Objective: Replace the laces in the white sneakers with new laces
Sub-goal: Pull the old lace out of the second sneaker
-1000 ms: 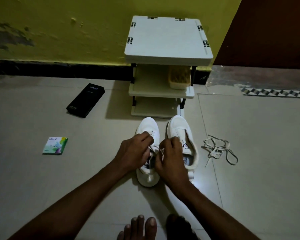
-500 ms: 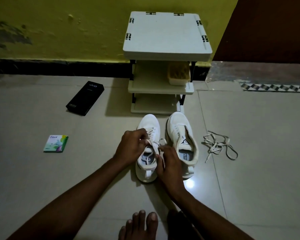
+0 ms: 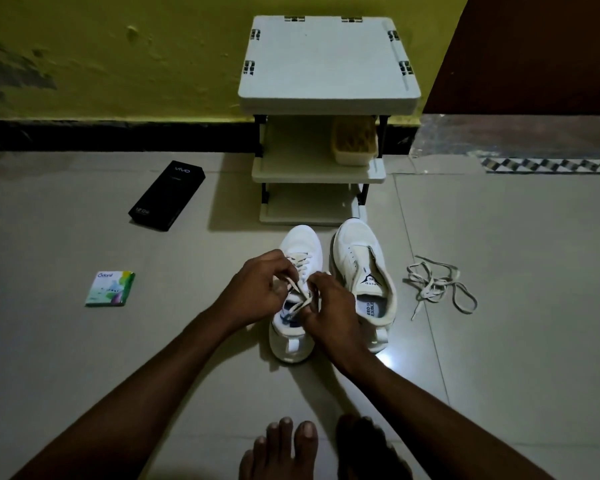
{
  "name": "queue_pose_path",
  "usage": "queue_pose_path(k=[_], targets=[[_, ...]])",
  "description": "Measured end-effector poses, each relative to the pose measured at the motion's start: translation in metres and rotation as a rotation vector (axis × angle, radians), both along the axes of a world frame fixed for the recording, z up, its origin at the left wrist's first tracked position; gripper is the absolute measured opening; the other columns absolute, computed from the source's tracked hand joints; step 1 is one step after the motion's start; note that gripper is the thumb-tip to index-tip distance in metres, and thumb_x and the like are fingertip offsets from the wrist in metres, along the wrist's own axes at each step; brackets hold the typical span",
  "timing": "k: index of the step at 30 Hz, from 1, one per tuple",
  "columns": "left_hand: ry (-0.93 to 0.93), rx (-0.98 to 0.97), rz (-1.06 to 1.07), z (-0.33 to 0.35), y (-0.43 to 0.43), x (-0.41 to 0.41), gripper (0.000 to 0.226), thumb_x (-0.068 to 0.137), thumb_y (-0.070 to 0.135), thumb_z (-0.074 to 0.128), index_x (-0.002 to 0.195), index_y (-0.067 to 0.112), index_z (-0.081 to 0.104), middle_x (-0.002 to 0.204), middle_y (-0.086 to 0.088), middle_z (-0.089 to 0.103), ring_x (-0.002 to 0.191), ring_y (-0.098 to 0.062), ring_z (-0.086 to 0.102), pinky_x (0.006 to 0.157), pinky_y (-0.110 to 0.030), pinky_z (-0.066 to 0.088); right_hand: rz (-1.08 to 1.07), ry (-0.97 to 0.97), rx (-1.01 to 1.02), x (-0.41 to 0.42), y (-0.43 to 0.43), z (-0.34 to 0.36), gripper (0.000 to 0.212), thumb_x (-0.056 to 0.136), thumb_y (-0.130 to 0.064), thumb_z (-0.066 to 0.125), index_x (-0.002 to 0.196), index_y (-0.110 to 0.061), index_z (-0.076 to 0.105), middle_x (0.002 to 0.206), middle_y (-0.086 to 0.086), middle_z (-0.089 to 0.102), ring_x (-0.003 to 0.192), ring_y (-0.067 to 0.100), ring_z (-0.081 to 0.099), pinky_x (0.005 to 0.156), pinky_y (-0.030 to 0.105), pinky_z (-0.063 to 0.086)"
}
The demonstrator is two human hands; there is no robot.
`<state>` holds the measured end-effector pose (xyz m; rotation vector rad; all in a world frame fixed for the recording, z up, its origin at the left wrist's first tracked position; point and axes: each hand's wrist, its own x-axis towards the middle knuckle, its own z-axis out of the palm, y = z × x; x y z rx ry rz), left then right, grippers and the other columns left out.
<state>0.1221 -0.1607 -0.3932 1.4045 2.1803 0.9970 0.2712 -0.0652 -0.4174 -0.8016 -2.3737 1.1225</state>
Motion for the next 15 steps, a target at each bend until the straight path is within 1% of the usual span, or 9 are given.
queue_pose_path(k=[2,4,7,9,10,11,12,14,15], targets=[[0.094,-0.023,-0.061,0.000,-0.002,0.000,0.016,0.079,0.022,0.066,0.093,0.029,0.068,0.097,0.014,0.059,0.091,-0.007,0.064,0.070,-0.034,0.055,-0.006,0.004,-0.001,0.001,0.001,-0.004,0.024,0.072,-0.006,0.070,0.092,-0.012,0.058,0.089,0.000,0.059,0.084,0.017,0.057,0.076,0.040,0.050],[0.227,-0.043,-0.087,0.000,-0.002,0.001,0.011,0.083,0.029,0.069,0.094,0.028,0.065,0.099,0.013,0.057,0.088,-0.012,0.062,0.067,-0.036,0.054,-0.011,0.025,-0.004,0.002,0.000,-0.005,0.021,0.075,-0.007,0.069,0.093,-0.011,0.059,0.089,0.000,0.060,0.083,0.017,0.057,0.075,0.039,0.049],[0.361,-0.024,-0.096,0.000,0.001,0.006,0.008,0.087,0.021,0.066,0.091,0.021,0.059,0.096,0.005,0.056,0.081,-0.021,0.060,0.062,-0.037,0.050,-0.016,0.040,0.005,0.004,-0.001,-0.006,0.020,0.079,-0.006,0.069,0.098,-0.008,0.061,0.094,0.003,0.063,0.087,0.017,0.058,0.079,0.034,0.049],[0.350,0.004,-0.056,-0.002,0.004,0.010,0.009,0.088,0.014,0.064,0.089,0.018,0.056,0.092,0.001,0.058,0.077,-0.024,0.060,0.061,-0.035,0.047,-0.013,0.047,0.005,0.004,-0.002,-0.006,0.020,0.081,-0.005,0.068,0.099,-0.008,0.061,0.096,0.005,0.063,0.089,0.017,0.059,0.080,0.034,0.049],[0.299,0.029,0.018,-0.004,0.005,0.011,0.008,0.090,0.013,0.062,0.087,0.017,0.056,0.089,0.000,0.061,0.076,-0.024,0.061,0.062,-0.034,0.047,-0.010,0.056,0.004,0.005,-0.002,-0.007,0.019,0.081,-0.004,0.067,0.099,-0.008,0.061,0.096,0.005,0.063,0.090,0.017,0.059,0.080,0.033,0.049],[0.184,0.066,0.157,-0.003,0.007,0.013,0.010,0.092,0.011,0.059,0.084,0.016,0.056,0.085,-0.002,0.064,0.074,-0.024,0.064,0.062,-0.034,0.049,-0.011,0.067,0.009,0.006,-0.003,-0.007,0.019,0.082,-0.004,0.066,0.100,-0.008,0.062,0.098,0.005,0.064,0.091,0.017,0.059,0.081,0.031,0.049],[-0.033,0.098,0.354,-0.002,0.010,0.013,0.014,0.095,0.007,0.056,0.082,0.013,0.056,0.081,-0.005,0.068,0.071,-0.024,0.067,0.061,-0.035,0.054,-0.020,0.074,0.015,0.007,-0.003,-0.007,0.019,0.083,-0.003,0.066,0.102,-0.007,0.062,0.100,0.007,0.065,0.093,0.017,0.059,0.082,0.026,0.047],[-0.628,0.182,0.750,0.001,0.015,0.011,0.019,0.100,0.002,0.051,0.082,0.008,0.055,0.074,-0.011,0.069,0.066,-0.026,0.070,0.061,-0.039,0.060,-0.035,0.086,0.017,0.008,-0.005,-0.006,0.022,0.084,0.000,0.064,0.105,-0.006,0.064,0.104,0.007,0.066,0.096,0.015,0.059,0.084,0.017,0.042],[-0.871,0.212,0.857,0.003,0.016,0.009,0.022,0.102,0.002,0.049,0.082,0.007,0.054,0.068,-0.009,0.068,0.066,-0.026,0.069,0.064,-0.041,0.061,-0.035,0.092,0.013,0.007,-0.006,-0.005,0.023,0.083,0.002,0.063,0.105,-0.006,0.064,0.104,0.007,0.066,0.096,0.015,0.059,0.083,0.016,0.041]])
